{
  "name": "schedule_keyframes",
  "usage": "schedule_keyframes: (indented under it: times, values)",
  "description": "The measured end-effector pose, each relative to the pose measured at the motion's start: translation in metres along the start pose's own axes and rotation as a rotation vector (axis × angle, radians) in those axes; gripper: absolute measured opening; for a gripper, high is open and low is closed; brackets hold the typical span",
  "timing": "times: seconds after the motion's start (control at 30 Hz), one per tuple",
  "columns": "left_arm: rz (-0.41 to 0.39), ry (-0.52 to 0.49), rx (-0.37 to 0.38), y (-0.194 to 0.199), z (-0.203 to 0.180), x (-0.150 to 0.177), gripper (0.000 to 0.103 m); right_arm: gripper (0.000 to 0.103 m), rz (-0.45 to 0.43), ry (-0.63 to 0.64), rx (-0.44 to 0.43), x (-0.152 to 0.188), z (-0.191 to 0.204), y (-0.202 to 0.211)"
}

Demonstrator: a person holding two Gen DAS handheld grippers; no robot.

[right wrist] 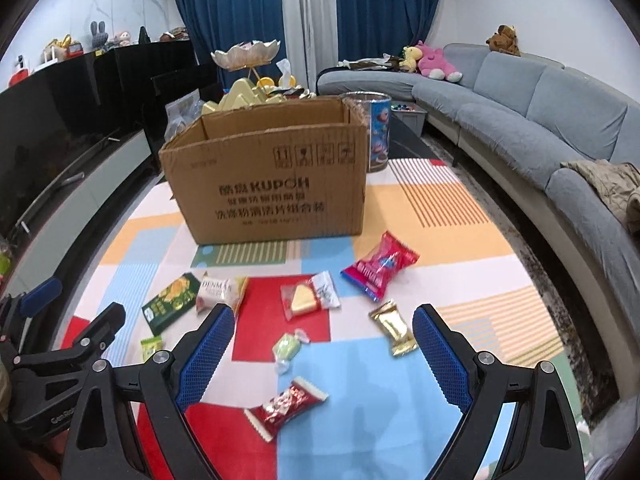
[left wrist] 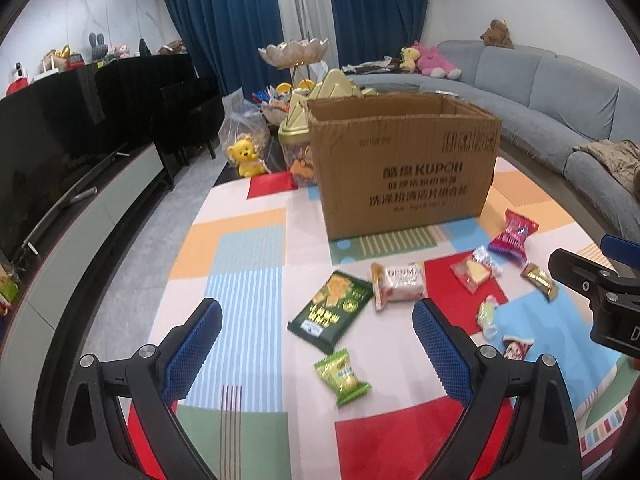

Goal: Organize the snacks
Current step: 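Withdraw both open tools from the box back toward the snacks, then grasp the green cracker pack with left tool while right tool grasps the red wafer packet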

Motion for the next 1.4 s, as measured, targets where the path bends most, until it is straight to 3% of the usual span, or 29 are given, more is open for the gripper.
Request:
schedule_keyframes:
  times: [0.83,1.4]
  values:
    - [0.136,0.079,-0.049,-0.044,0.017,0.045,0.095,0.092,0.138,0.050,-0.034,0.051,0.032,-0.037]
    - [0.181,0.124,-0.057,-0.066,0.016,0.055,0.075,0.092,0.189,0.065,-0.036,0.065,0.037,-0.062]
Point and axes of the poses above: each gripper's, at about its wrist camera, not at the fingertips, and y roughly against the way its jaws point, z to its left, x to its underside, the point moved 1 cm from there along -y, roughly the way its jaws point, and after that the axes turned 10 degrees about y, right-handed, at the moved point
